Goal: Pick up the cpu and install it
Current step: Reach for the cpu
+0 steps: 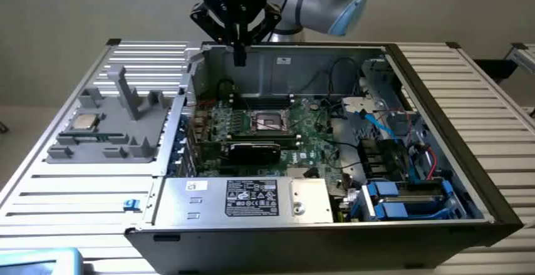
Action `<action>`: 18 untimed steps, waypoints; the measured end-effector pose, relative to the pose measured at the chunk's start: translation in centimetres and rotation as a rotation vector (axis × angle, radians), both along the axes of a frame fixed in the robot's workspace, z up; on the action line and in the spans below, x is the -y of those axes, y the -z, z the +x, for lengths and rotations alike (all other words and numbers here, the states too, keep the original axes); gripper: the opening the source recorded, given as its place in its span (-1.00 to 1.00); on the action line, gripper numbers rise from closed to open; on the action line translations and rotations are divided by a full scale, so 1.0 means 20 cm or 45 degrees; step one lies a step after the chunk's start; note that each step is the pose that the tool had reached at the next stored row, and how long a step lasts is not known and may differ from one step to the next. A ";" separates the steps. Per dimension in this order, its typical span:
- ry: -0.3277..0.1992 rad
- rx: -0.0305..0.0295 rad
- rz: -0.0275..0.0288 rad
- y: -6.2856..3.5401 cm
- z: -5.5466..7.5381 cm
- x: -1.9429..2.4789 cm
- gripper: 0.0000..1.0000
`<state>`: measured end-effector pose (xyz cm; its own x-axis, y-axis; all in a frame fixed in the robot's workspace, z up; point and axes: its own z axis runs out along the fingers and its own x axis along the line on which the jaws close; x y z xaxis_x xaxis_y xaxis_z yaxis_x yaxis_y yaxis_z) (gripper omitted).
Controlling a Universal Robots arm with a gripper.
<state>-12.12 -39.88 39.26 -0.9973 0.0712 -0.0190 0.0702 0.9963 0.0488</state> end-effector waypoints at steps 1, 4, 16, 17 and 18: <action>0.000 0.0000 0.0000 0.000 0.00 0.000 -0.79; 0.000 0.0000 0.0000 0.000 0.00 0.000 -0.79; 0.000 0.0001 -0.0001 0.000 -0.02 0.000 -0.79; 0.000 0.0004 -0.0001 0.000 -0.04 0.000 -0.79; 0.000 0.0009 0.0000 0.000 -0.06 0.000 -0.79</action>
